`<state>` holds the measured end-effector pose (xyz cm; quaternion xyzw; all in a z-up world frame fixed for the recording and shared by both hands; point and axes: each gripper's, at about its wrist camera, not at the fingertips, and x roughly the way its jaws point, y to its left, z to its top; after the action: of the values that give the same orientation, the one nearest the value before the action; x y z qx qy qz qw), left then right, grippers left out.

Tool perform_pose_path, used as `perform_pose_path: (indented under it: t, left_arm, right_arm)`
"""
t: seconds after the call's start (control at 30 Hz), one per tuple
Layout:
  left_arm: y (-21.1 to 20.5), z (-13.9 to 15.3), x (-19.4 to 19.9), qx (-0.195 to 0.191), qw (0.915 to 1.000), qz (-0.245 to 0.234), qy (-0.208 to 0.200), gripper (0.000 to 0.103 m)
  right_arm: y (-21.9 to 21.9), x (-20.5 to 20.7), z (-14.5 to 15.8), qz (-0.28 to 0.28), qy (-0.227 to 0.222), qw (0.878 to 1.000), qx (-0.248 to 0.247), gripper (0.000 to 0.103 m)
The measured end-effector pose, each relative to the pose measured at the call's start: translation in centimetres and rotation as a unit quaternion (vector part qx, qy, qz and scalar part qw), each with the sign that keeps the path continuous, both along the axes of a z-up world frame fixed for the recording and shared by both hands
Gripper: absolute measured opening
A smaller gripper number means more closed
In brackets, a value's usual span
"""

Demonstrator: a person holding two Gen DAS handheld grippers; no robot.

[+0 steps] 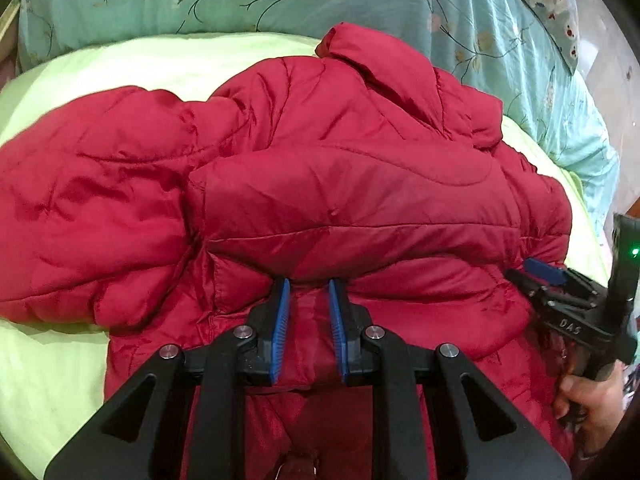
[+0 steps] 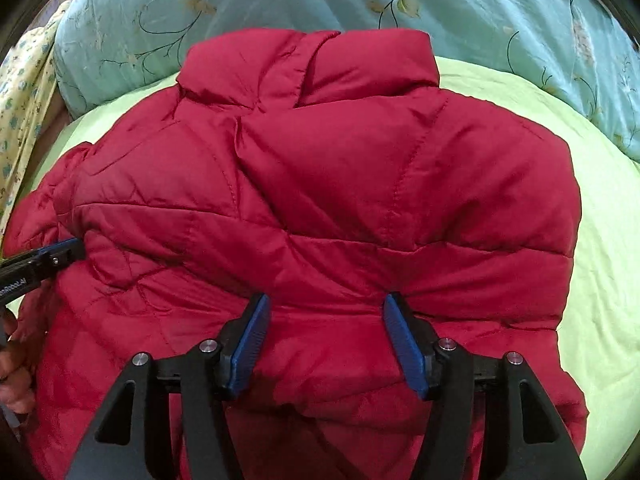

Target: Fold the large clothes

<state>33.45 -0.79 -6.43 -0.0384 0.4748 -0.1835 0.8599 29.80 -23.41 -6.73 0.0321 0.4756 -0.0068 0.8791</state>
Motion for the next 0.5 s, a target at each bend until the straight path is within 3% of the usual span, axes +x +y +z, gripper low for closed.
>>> perform_pose_path:
  t: [0.2, 0.4, 0.5]
  left_arm:
    - [1.1, 0.1, 0.1, -0.033, 0.9994, 0.001, 0.014, 0.018]
    - [3.4, 1.5, -0.3, -0.096, 0.9948, 0.004, 0.035, 0.018]
    - [4.7, 1.9, -1.0, -0.092, 0.9951, 0.015, 0.032, 0.018]
  right_arm:
    - [-0.1, -0.1, -0.1, 0.000, -0.001, 1.000, 0.009, 0.062]
    - [-1.1, -1.8, 1.8, -0.010, -0.012, 0.999, 0.044, 0.062]
    - [-1.6, -3.5, 3.0, -0.015, -0.023, 0.998, 0.064, 0.062]
